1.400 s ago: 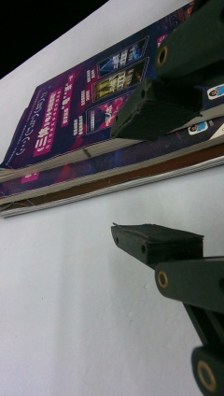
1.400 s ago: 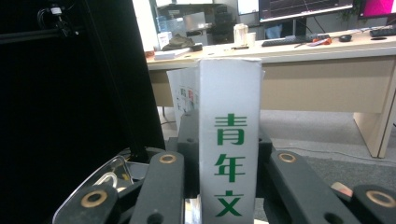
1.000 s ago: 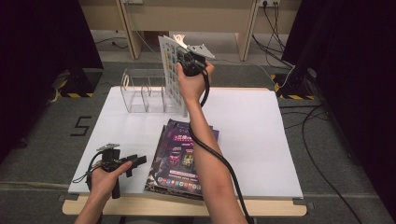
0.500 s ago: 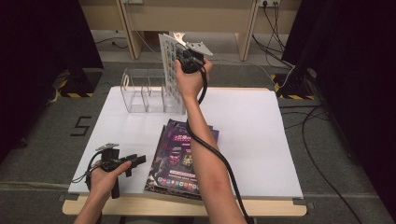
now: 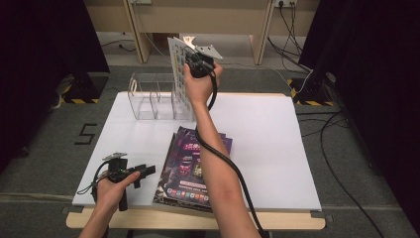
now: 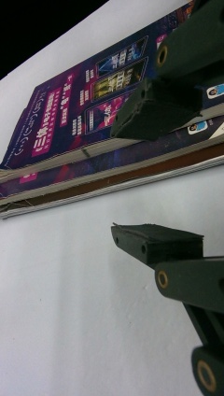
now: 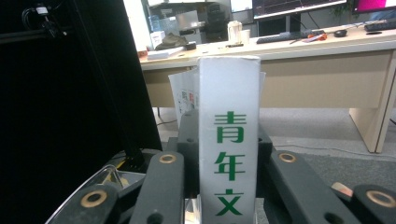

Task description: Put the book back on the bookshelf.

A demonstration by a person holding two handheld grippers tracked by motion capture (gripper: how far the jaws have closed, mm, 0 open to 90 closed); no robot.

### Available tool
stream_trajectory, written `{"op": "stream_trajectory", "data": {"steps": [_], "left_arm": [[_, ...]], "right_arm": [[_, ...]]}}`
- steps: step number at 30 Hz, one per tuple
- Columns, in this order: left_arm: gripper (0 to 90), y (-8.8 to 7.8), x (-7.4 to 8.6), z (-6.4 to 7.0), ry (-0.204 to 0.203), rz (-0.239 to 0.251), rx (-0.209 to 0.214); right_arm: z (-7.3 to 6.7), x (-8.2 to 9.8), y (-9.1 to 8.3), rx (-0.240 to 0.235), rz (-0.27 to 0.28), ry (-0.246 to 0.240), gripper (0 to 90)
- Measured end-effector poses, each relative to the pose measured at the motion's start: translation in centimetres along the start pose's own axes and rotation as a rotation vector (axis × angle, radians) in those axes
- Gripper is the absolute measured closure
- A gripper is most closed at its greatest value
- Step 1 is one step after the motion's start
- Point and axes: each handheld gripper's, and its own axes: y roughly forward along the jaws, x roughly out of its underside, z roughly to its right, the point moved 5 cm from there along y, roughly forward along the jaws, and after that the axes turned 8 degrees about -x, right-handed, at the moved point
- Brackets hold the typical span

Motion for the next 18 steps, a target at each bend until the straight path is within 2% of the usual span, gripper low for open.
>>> {"op": "stream_trajectory", "data": {"steps": [5, 11, 15, 18], "left_arm": [[45.6, 0.1, 0.1, 0.0, 0.000, -0.002, 0.000], [45.6, 0.1, 0.1, -0.1, 0.003, -0.003, -0.001], [45.6, 0.1, 0.2, 0.0, 0.004, -0.005, 0.000], [45.6, 0.1, 0.2, 0.1, 0.010, -0.007, 0.001]], "right_arm": [[0.0, 0.6, 0.6, 0.010, 0.002, -0.001, 74.2], [-0.1, 2.1, 1.0, 0.012, -0.021, -0.012, 74.1], [-0.2, 2.4, 0.6, 0.013, -0.023, -0.029, 73.9], [-0.2, 2.8, 0.0, 0.012, -0.045, -0.034, 73.6]]}}
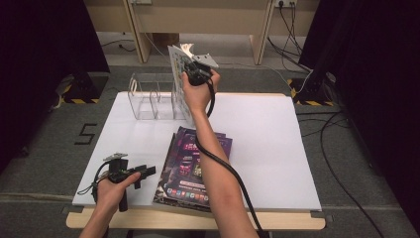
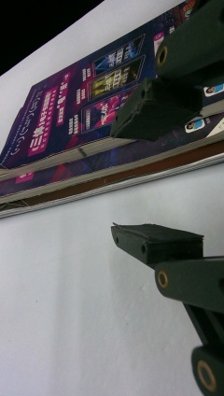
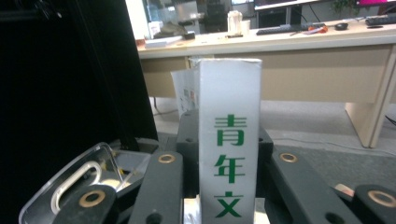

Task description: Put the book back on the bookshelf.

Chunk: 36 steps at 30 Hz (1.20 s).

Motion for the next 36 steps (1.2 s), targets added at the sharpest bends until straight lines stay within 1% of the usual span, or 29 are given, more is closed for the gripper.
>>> {"op": "stream_trajectory", "data": {"steps": [1, 5, 7, 8, 10, 14, 17, 19, 21, 23, 25, 27, 31, 33, 35, 36], "left_arm": [[45.6, 0.0, 0.0, 0.0, 0.001, 0.000, 0.000], [45.6, 0.0, 0.0, 0.2, -0.002, -0.001, 0.000], [45.6, 0.1, 0.1, 0.2, 0.002, -0.002, -0.002], [45.6, 0.1, 0.1, 0.2, 0.004, -0.004, -0.002], [45.6, 0.1, 0.1, 0.2, 0.005, -0.005, -0.003], [45.6, 0.2, 0.2, 0.4, 0.007, -0.006, -0.001], [45.6, 0.2, 0.2, 0.4, 0.005, -0.006, 0.001], [45.6, 0.2, 0.2, 0.5, 0.007, -0.008, 0.001], [45.6, 0.2, 0.2, 0.5, 0.007, -0.008, 0.002], [45.5, 0.2, 0.2, 0.4, 0.007, -0.008, 0.001], [45.5, 0.2, 0.2, 0.4, 0.006, -0.006, 0.001], [45.6, 0.2, 0.2, 0.4, 0.006, -0.006, 0.001], [45.6, 0.2, 0.2, 0.4, 0.006, -0.007, 0.001], [45.6, 0.2, 0.2, 0.4, 0.006, -0.006, 0.001], [45.5, 0.2, 0.2, 0.4, 0.003, -0.007, 0.000], [45.6, 0.3, 0.2, 0.4, 0.004, -0.007, 0.000]], "right_arm": [[-0.1, 0.1, -0.2, -0.003, -0.011, 0.005, 73.6], [-0.3, 0.5, -1.0, -0.013, -0.040, -0.017, 73.3], [-0.4, 0.8, -1.6, -0.022, -0.056, -0.018, 73.2], [-0.5, 1.0, -1.9, -0.024, -0.064, -0.008, 73.1], [-0.6, 1.2, -2.3, -0.033, -0.074, -0.004, 72.9], [-0.5, 1.5, -3.2, -0.034, -0.093, -0.007, 72.6], [-0.4, 1.6, -3.8, -0.033, -0.104, 0.004, 72.1], [-0.5, 1.6, -3.8, -0.046, -0.105, 0.017, 71.9], [-0.5, 1.6, -3.9, -0.046, -0.114, 0.014, 71.5], [-0.6, 1.4, -4.0, -0.046, -0.109, 0.028, 70.7], [-0.6, 1.2, -4.0, -0.042, -0.097, 0.019, 69.9], [-0.7, 1.0, -3.9, -0.043, -0.103, 0.029, 69.3], [-0.5, 0.7, -3.6, -0.039, -0.113, 0.000, 67.9], [-0.6, 0.7, -3.6, -0.043, -0.111, 0.000, 68.2], [-0.6, 0.6, -3.5, -0.051, -0.119, 0.010, 68.6], [-0.5, 0.6, -3.4, -0.046, -0.122, 0.005, 68.9]]}}
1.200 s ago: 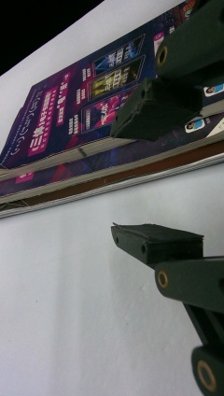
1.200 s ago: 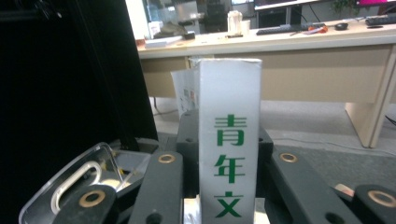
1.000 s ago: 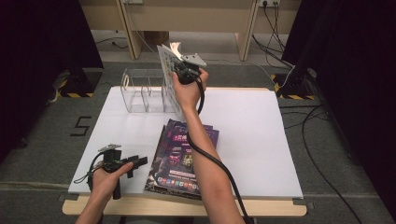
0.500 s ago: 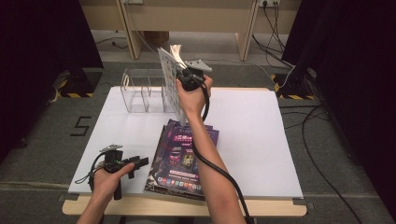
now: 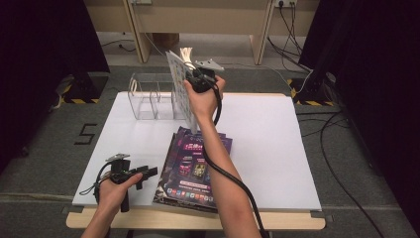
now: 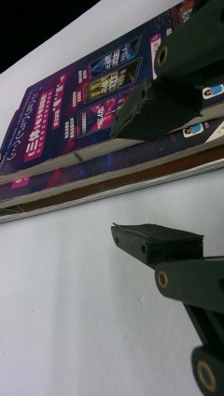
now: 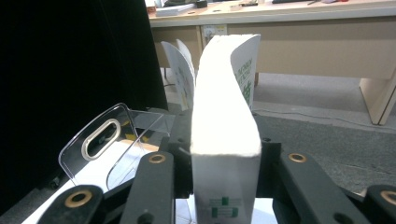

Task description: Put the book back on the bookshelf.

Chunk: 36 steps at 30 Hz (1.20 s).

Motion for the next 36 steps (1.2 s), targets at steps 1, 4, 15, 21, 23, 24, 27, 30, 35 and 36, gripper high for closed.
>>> {"op": "stream_trajectory", "data": {"steps": [1, 4, 15, 21, 23, 24, 27, 30, 35, 36], "left_arm": [[45.6, 0.02, 0.03, 0.00, 0.003, -0.003, 0.003], [45.5, 0.08, 0.06, 0.02, 0.003, -0.004, 0.003], [45.6, 0.22, 0.17, 0.06, 0.002, -0.011, 0.005], [45.6, 0.30, 0.20, 0.08, -0.001, -0.014, 0.010], [45.6, 0.33, 0.21, 0.06, -0.002, -0.015, 0.009], [45.7, 0.33, 0.21, 0.05, -0.002, -0.016, 0.009], [45.7, 0.33, 0.20, 0.00, -0.004, -0.014, 0.009], [45.7, 0.36, 0.21, -0.03, -0.006, -0.015, 0.012], [45.8, 0.29, 0.15, -0.17, -0.009, -0.013, 0.010], [45.8, 0.29, 0.14, -0.19, -0.009, -0.012, 0.009]], "right_arm": [[-0.01, -0.04, 0.01, -0.001, -0.004, 0.004, 69.2], [-0.01, -0.17, 0.04, 0.000, -0.010, 0.015, 69.4], [0.01, -0.26, 0.34, 0.013, -0.041, 0.001, 72.7], [0.09, -0.31, 0.28, 0.015, -0.066, 0.016, 73.9], [0.04, -0.31, 0.36, 0.011, -0.057, 0.008, 74.1], [-0.11, -0.25, 0.40, 0.002, -0.044, 0.002, 74.2], [-0.15, -0.21, 0.42, 0.002, -0.033, -0.007, 74.3], [-0.16, -0.34, 0.42, 0.001, -0.013, -0.014, 74.4], [-0.10, -0.65, 0.46, 0.003, 0.025, -0.012, 74.4], [-0.11, -0.75, 0.47, 0.010, 0.036, -0.014, 74.4]]}}
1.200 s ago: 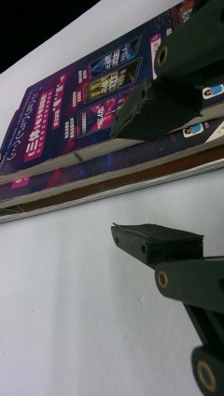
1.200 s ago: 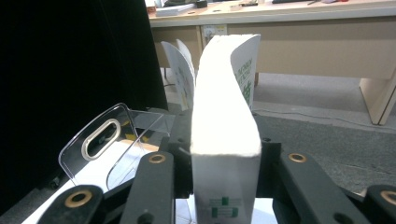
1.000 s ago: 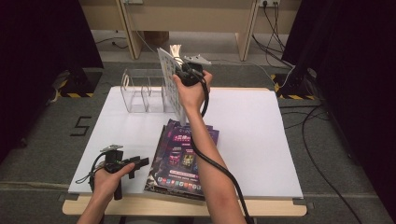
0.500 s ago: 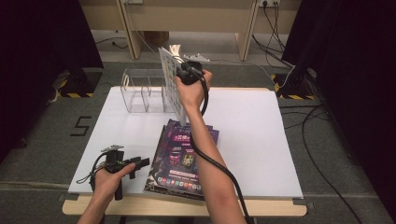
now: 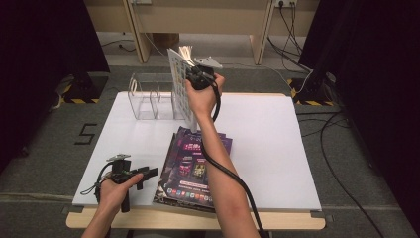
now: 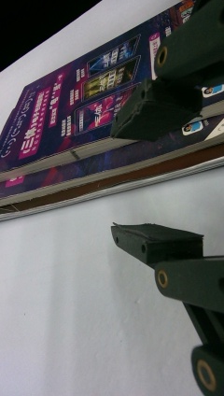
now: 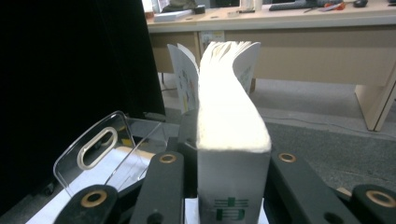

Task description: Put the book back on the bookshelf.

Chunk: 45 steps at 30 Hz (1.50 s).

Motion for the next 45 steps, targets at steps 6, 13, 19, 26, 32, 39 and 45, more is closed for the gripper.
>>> {"op": "stream_trajectory", "data": {"steps": [6, 13, 19, 26, 32, 39, 45], "left_arm": [[45.8, 0.0, 0.0, 0.0, -0.002, 0.002, 0.002], [45.9, -0.1, -0.1, -0.2, -0.004, 0.001, 0.002], [46.0, -0.3, -0.2, -0.3, -0.005, 0.010, 0.002], [46.0, -0.3, -0.3, -0.4, -0.007, 0.010, 0.004], [46.0, -0.4, -0.3, -0.4, -0.008, 0.015, 0.004], [46.0, -0.4, -0.4, -0.4, -0.013, 0.018, 0.009], [45.9, -0.4, -0.3, -0.4, -0.008, 0.016, 0.011]], "right_arm": [[-0.2, -0.5, 0.5, 0.017, 0.008, -0.005, 74.4], [0.1, -0.6, 1.1, 0.048, 0.047, 0.014, 74.4], [0.4, -0.9, 1.9, 0.050, 0.054, 0.028, 74.4], [0.2, -1.4, 2.3, 0.054, 0.082, 0.011, 74.4], [0.3, -1.7, 2.8, 0.071, 0.105, 0.007, 74.4], [-0.1, -1.4, 3.4, 0.082, 0.097, -0.009, 74.3], [-0.4, -0.6, 3.3, 0.099, 0.106, -0.028, 74.0]]}}
